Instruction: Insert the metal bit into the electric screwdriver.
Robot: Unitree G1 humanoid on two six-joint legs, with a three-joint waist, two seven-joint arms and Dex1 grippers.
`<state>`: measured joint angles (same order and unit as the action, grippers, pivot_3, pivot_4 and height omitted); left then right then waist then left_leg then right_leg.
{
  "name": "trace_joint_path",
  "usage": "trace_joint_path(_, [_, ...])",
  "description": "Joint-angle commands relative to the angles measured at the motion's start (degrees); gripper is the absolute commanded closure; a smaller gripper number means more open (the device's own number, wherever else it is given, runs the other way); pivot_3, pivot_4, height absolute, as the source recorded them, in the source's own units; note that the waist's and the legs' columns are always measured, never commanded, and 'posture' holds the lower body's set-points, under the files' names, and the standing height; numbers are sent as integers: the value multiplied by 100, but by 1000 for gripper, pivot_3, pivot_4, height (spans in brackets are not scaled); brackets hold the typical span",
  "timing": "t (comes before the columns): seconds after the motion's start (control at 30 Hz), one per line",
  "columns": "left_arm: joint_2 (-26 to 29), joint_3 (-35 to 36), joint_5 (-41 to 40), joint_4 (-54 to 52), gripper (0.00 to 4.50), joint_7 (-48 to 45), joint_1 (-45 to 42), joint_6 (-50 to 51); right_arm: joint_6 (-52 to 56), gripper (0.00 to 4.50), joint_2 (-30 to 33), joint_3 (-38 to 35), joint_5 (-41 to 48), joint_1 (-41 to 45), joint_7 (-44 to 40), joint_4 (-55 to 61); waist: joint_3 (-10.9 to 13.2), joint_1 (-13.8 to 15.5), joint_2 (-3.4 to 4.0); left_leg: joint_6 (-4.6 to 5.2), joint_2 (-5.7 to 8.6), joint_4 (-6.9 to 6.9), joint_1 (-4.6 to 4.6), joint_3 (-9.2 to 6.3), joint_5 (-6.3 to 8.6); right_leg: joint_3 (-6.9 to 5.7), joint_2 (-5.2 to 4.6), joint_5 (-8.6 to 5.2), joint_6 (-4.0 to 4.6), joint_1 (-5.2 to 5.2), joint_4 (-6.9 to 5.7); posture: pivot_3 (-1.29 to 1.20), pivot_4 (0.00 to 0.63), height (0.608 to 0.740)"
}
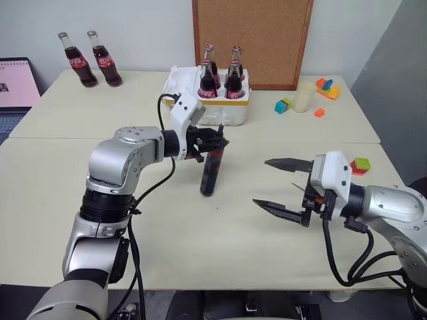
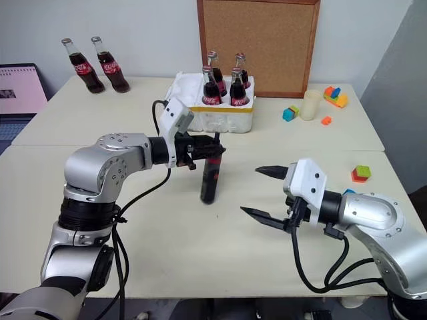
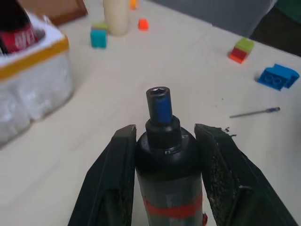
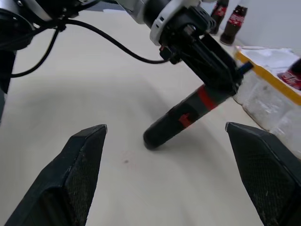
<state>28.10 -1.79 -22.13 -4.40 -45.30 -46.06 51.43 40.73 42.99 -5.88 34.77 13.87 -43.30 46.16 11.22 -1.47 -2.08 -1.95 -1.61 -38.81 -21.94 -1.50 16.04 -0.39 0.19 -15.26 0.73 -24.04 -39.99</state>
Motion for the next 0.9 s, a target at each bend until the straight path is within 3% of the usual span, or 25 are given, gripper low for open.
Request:
trace_joint_path(0.03, [-76, 423, -390, -642, 2901, 130, 395, -61, 67, 249, 209, -297, 183, 16, 75, 210, -1, -13, 1, 0, -2, 1, 2, 0, 0, 4, 1, 0, 0, 0, 0, 0, 150, 740])
trace_joint_path(0.43, [-417, 523, -812, -1496, 2916, 493, 1524, -276, 105, 249, 495, -369, 384, 42, 103, 185, -1, 20, 1, 0, -2, 0, 18, -3, 1, -9, 6, -1, -2, 33, 16, 0, 150, 740])
trace_joint_path(0.67, [-346, 411, -1186, -2165, 2919, 402, 2050, -202, 101, 249, 761, -500, 480, -5, 1, 166, -1, 37, 1, 1, -5, 2, 17, -4, 1, -12, 7, -1, -2, 42, 39, 0, 150, 740])
trace_joint_path(0.9, [-382, 379, -732, -1884, 2944, 606, 1836, -1041, 66, 249, 840, -530, 557, -4, 30, 154, -1, 116, 1, 1, -3, 2, 17, -5, 1, -14, 8, 5, -11, 55, 69, 0, 150, 740])
